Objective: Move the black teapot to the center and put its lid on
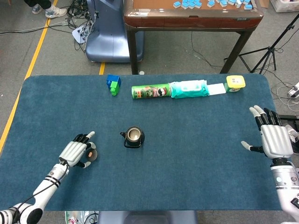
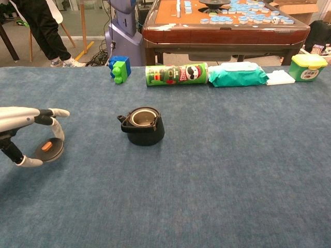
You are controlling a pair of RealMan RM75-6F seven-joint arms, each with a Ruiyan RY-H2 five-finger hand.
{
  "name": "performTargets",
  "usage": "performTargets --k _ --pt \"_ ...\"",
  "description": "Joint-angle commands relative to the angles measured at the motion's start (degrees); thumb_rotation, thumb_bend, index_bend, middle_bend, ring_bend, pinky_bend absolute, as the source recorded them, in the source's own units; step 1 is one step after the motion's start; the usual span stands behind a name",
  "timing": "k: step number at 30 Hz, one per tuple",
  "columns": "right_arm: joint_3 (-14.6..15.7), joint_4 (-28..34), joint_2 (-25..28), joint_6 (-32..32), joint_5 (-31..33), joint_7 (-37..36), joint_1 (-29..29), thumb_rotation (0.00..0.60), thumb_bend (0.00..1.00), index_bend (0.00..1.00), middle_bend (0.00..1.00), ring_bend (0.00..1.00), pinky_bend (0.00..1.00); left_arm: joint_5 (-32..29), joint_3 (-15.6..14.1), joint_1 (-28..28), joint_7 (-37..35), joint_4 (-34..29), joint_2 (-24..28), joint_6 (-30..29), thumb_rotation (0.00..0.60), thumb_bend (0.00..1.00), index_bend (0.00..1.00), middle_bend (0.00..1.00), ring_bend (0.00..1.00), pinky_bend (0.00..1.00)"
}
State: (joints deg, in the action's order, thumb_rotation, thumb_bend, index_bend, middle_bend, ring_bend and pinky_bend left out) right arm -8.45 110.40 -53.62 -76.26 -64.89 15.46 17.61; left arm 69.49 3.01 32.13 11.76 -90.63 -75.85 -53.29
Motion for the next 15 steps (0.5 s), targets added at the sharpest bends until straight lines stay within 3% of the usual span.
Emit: performTargets --k 1,8,15 --pt "0.15 -0.19 -0.17 0.14 -0.21 0.14 -0.12 0.600 0.09 0.09 0.10 0.00 0.00 -0.17 1.80 1.08 -1.26 -1.95 2.11 0.29 0.600 0.25 0.42 0.00 0.00 0.00" --pt "0.87 -1.29 -1.33 -0.23 -1.39 1.15 -0.72 0.600 0.09 0.09 0.10 0.00 0.00 -2.00 5.36 4.01 -2.24 -5.26 5.10 2.02 0.600 0.26 0.42 0.00 0.00 0.00" --pt "0.85 -1.33 -1.70 -0.13 -1.63 1.49 -1.02 0.600 0.09 0.09 0.10 0.00 0.00 -6.11 8.22 8.36 -1.83 -5.81 4.59 5.59 0.600 0.26 0.43 0.00 0.00 0.00"
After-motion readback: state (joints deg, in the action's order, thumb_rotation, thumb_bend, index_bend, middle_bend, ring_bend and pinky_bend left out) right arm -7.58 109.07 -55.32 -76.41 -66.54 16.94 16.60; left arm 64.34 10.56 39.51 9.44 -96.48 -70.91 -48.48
